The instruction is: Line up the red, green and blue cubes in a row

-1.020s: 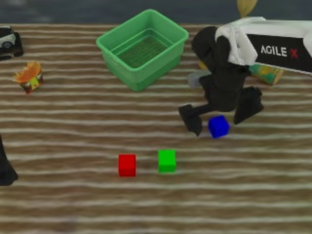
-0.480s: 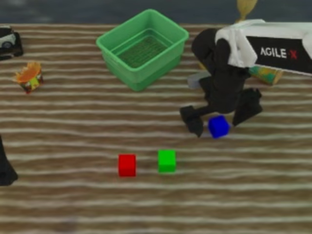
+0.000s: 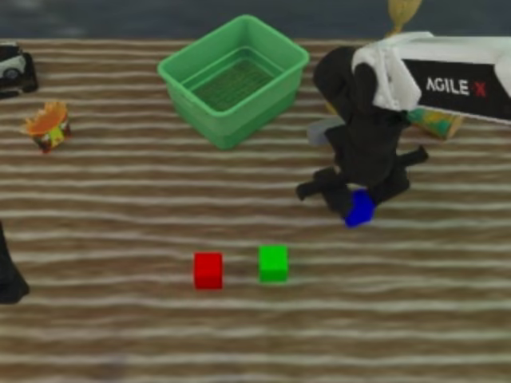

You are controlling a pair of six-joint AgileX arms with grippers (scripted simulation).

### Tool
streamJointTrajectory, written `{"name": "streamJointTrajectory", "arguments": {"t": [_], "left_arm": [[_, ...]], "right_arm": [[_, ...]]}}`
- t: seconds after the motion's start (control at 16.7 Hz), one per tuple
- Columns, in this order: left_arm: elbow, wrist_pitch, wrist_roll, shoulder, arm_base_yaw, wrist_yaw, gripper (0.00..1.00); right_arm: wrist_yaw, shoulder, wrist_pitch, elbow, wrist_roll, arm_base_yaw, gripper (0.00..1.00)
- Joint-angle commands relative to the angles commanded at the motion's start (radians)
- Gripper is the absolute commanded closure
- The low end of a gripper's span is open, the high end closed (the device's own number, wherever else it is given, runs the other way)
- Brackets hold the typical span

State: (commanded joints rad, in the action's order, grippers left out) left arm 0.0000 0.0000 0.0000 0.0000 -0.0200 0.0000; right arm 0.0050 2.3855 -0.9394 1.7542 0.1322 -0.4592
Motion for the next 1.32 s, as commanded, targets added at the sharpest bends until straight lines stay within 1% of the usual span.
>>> {"name": "streamJointTrajectory", "arguments": {"t": [0.06, 0.12, 0.66, 0.78, 1.08, 1.32], "left_arm": [[0.000, 0.000, 0.000, 0.000, 0.000, 0.000, 0.00], [0.000, 0.000, 0.000, 0.000, 0.000, 0.000, 0.00], [0.000, 0.000, 0.000, 0.000, 0.000, 0.000, 0.00], [0.000, 0.000, 0.000, 0.000, 0.000, 0.000, 0.00], [0.000, 0.000, 0.000, 0.000, 0.000, 0.000, 0.00], [0.000, 0.000, 0.000, 0.000, 0.000, 0.000, 0.00]], "right_arm": [[0.000, 0.000, 0.000, 0.000, 0.000, 0.000, 0.98], [0.000, 0.000, 0.000, 0.000, 0.000, 0.000, 1.00], [0.002, -0.020, -0.009, 0.008, -0.001, 0.002, 1.00], [0.002, -0.030, -0.047, 0.039, -0.001, 0.000, 1.00], [0.001, -0.086, -0.221, 0.148, -0.002, -0.005, 1.00], [0.001, -0.095, -0.235, 0.159, -0.002, -0.006, 1.00]]}}
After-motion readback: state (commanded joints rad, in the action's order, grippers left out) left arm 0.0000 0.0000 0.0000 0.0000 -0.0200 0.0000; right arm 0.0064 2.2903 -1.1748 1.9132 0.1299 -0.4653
